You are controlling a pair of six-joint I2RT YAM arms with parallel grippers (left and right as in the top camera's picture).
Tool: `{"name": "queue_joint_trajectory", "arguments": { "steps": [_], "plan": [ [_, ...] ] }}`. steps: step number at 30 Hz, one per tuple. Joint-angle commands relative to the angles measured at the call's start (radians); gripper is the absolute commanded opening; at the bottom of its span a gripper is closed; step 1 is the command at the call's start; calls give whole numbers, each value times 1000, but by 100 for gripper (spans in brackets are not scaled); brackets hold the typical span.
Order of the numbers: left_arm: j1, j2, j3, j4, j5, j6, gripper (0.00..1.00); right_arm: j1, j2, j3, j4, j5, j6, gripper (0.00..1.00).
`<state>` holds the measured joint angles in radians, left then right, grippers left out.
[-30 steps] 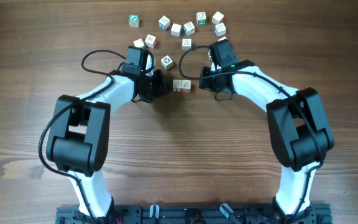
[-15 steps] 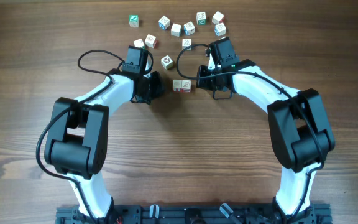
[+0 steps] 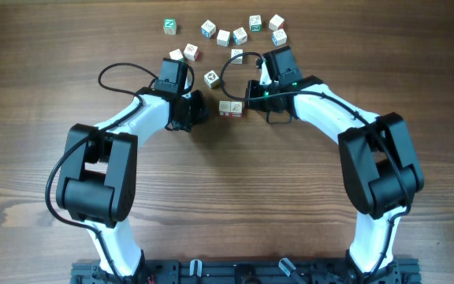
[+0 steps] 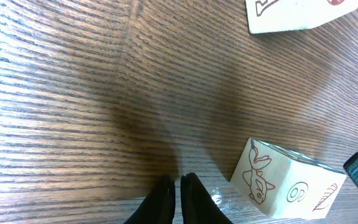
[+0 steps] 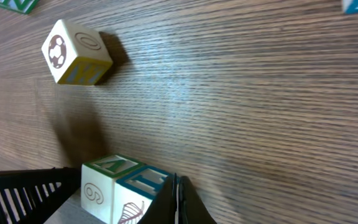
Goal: Form a horizontal line
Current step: 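Raise the right gripper and move it back toward the cluster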
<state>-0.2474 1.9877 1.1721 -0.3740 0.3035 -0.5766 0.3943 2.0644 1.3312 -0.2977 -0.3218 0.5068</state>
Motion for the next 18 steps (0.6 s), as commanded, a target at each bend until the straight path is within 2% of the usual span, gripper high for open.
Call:
{"name": "queue_joint_trajectory", "arguments": {
  "steps": [1, 7, 10, 13, 18],
  "plan": [
    [3, 62, -45, -34, -123, 16, 11, 17, -26, 4, 10, -19, -11, 4],
    [3, 62, -45, -40, -123, 16, 26, 6, -32, 13, 49, 45, -71, 5],
    [3, 62, -45, -47, -126, 16, 29, -13, -50, 34, 39, 94, -110, 6],
    [3, 62, -45, -53, -149, 16, 31, -32, -60, 69, 34, 133, -145, 15],
    [3, 62, -45, -62, -149, 16, 31, -55, -60, 111, 67, 230, -189, 24]
  ]
}}
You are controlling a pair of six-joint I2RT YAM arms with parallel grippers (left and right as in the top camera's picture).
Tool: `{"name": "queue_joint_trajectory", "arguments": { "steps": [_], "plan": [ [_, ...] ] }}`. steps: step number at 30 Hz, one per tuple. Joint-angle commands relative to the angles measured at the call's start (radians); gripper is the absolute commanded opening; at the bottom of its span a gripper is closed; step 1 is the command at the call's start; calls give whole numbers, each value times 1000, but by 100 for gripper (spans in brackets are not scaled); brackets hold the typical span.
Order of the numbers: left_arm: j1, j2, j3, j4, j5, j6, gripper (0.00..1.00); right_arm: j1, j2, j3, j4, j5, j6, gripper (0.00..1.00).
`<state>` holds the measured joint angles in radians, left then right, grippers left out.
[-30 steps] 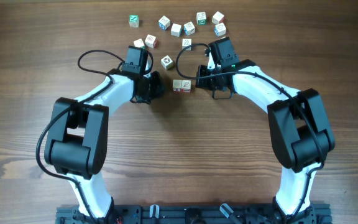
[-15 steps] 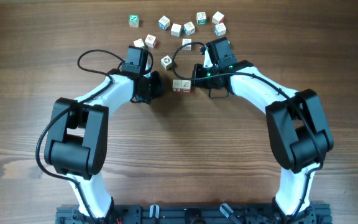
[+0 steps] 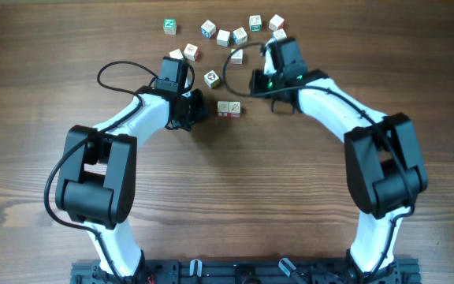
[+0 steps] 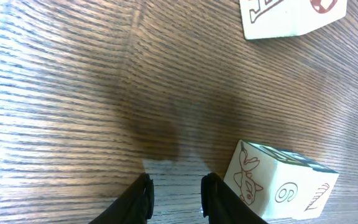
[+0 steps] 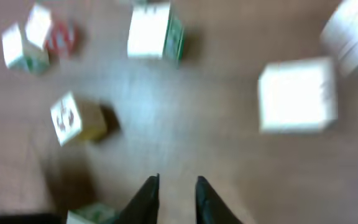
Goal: Form a horizontal line
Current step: 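Raise the right gripper and move it back toward the cluster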
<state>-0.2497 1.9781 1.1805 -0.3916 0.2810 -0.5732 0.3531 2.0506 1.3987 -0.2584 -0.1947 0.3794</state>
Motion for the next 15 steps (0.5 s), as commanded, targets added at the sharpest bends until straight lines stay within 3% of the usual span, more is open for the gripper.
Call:
{"name": "queue_joint_trajectory", "arguments": {
  "steps": [1, 6, 15],
  "plan": [
    [6, 72, -54, -48, -127, 13, 32, -15, -46, 43, 43, 126, -73, 28],
    [6, 72, -54, -60, -126, 12, 32, -17, -45, 43, 138, 233, -131, 60],
    [6, 72, -54, -69, -126, 12, 33, -21, 33, 43, 305, 293, -141, 63]
  ]
}}
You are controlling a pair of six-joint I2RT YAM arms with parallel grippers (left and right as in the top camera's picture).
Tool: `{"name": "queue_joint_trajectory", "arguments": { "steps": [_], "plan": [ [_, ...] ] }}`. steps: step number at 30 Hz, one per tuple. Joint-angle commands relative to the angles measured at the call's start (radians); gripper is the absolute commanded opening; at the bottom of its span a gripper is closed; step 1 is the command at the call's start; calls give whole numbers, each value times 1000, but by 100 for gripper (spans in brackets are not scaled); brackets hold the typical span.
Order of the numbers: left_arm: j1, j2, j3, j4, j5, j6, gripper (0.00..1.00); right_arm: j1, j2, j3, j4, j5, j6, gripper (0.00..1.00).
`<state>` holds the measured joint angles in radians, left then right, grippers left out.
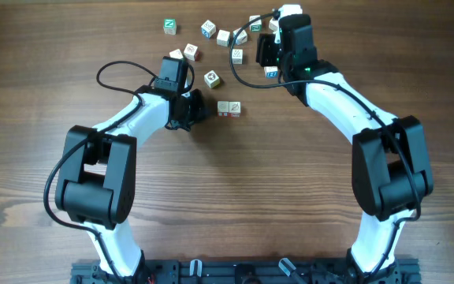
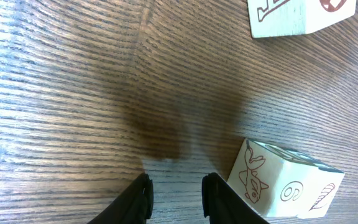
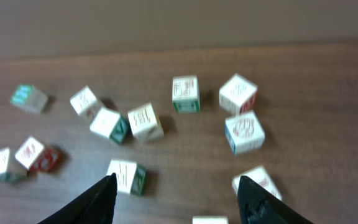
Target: Form a horizontal line
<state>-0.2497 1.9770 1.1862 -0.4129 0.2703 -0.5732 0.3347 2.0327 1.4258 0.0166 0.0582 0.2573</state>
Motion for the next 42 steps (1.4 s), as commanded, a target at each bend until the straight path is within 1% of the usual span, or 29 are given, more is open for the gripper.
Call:
{"name": "queue_joint_trajectory", "arguments": {
  "steps": [1, 10, 15, 19, 22, 26, 29, 32, 35, 38, 42],
  "plan": [
    [6, 73, -60, -48, -116, 12, 33, -2, 68, 16, 39, 39, -18, 63],
    [6, 73, -60, -49, -116, 12, 35, -2, 188, 16, 50, 13, -18, 59],
    [6, 73, -60, -48, -116, 12, 36, -3, 208, 16, 54, 13, -11, 57],
    [6, 73, -60, -48, -116, 12, 37, -2, 208, 16, 31, 9, -11, 48],
    [6, 73, -60, -48, -116, 12, 38, -2, 210, 16, 5, 9, -11, 45],
    [6, 73, -60, -48, -116, 12, 38, -2, 210, 16, -6, 9, -11, 34],
    [6, 73, -60, -48, -116, 12, 38, -2, 208, 20, -11, 8, -11, 30],
    [6, 73, -60, -48, -116, 12, 38, -2, 193, 66, -97, 9, -11, 22],
    [6, 73, -60, -48, -116, 12, 38, -2, 167, 104, -183, 9, -11, 17],
    [6, 73, -60, -49, -116, 12, 39, -2, 121, 107, -262, 9, -3, 15],
    [6, 73, -60, -49, -116, 12, 39, -2, 83, 107, -354, 8, 45, 15]
  ]
}}
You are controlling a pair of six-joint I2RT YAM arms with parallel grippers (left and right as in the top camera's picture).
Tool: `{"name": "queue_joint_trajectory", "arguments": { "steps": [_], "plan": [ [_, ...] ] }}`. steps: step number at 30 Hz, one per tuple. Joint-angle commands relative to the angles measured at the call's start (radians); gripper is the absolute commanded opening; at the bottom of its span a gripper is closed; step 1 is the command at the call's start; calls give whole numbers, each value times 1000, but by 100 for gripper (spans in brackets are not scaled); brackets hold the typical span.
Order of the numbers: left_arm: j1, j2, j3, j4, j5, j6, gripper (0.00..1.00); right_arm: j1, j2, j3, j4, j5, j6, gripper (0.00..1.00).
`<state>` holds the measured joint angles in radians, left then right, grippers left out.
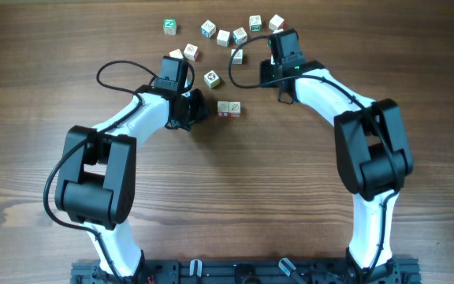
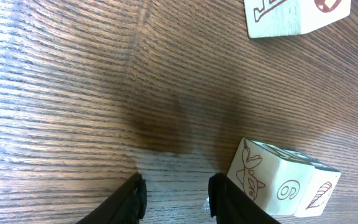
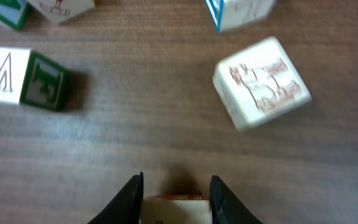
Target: Form a horizontal line
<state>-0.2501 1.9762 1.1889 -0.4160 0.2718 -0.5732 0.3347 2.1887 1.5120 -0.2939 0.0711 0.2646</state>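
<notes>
Two letter blocks sit side by side in mid-table; the left wrist view shows them as a fish-and-6 block pair. My left gripper rests low just left of them, open, its right finger next to the fish face. Several loose blocks lie at the back, among them one with a ball picture. My right gripper is down in that group, its fingers against both sides of a white block with a red edge.
Around the right gripper lie an M block with a green face, a tilted block with a red drawing and a blue-edged one. Another block lies beyond the left gripper. A green Z block sits apart, far left.
My right gripper was wide open above the back group; now it is down on the table, closed in on a white block. The left fingers stand slightly wider apart.
Both grippers were shut, one on each side of the two-block pair. Then the left one opened in place and the right one had left for the back group, opening. It was over the group wide open, and now grips one block there.
</notes>
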Motion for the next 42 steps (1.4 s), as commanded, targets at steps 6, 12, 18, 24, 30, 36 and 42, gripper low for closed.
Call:
{"name": "queue_joint_trajectory", "arguments": {
  "steps": [6, 12, 18, 24, 30, 36, 42],
  "plan": [
    [6, 74, -62, -46, -117, 12, 40, -1, -87, 20, -180, -76, 85, 8],
    [6, 74, -62, -46, -117, 12, 42, 29, -87, 19, -294, -97, 134, 5],
    [6, 74, -62, -60, -117, 12, 43, 64, -121, 19, -376, -95, 138, 5],
    [6, 74, -62, -64, -117, 13, 44, 66, -224, 19, -471, -94, 135, 5],
    [6, 74, -62, -63, -117, 12, 44, 68, -309, 18, -454, -36, 163, 5],
    [6, 74, -62, -60, -117, 12, 44, 93, -298, -111, -229, 21, 200, 5],
    [6, 74, -62, -36, -117, 2, 44, 121, -298, -335, 92, 68, 219, 4]
  ]
}}
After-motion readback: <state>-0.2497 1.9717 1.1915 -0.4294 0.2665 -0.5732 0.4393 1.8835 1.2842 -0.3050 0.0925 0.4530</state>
